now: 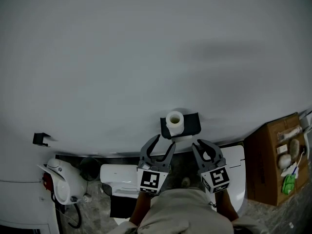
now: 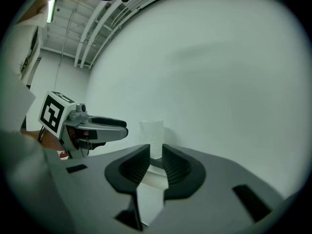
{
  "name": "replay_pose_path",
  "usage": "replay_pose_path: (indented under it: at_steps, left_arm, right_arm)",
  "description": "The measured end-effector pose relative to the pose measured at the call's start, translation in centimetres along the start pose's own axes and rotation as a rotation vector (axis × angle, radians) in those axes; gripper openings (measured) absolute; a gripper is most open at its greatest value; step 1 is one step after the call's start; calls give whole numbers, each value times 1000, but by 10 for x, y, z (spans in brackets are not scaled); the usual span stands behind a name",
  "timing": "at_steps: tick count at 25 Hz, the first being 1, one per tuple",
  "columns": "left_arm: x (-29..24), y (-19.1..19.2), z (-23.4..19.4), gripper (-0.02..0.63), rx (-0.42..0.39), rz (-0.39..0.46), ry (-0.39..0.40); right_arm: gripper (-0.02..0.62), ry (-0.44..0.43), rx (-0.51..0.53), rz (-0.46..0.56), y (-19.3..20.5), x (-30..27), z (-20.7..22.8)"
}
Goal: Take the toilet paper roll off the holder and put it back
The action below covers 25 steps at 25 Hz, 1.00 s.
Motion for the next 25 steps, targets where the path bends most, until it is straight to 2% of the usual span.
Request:
replay_pose_path:
  at_steps: [11, 18, 25]
  left_arm:
    - [-39, 2, -2, 241, 58, -59, 13]
    - [-60, 2, -6, 293, 74, -81, 39]
    - [-73, 0, -7, 314, 76, -84, 57]
  right_arm:
    - [74, -26, -3, -4, -3, -19, 27]
    - [74, -32, -12, -39, -2, -30, 39]
    - [74, -20, -17, -21, -7, -35, 47]
Point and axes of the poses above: the fingertips, and each gripper's own axes: x backward along the fingers, z to its right, y out of its underside, the point moved 5 cm from there along x, backward along the fingers, and after that the axes turned 13 degrees about -z, right-handed, at the moved point
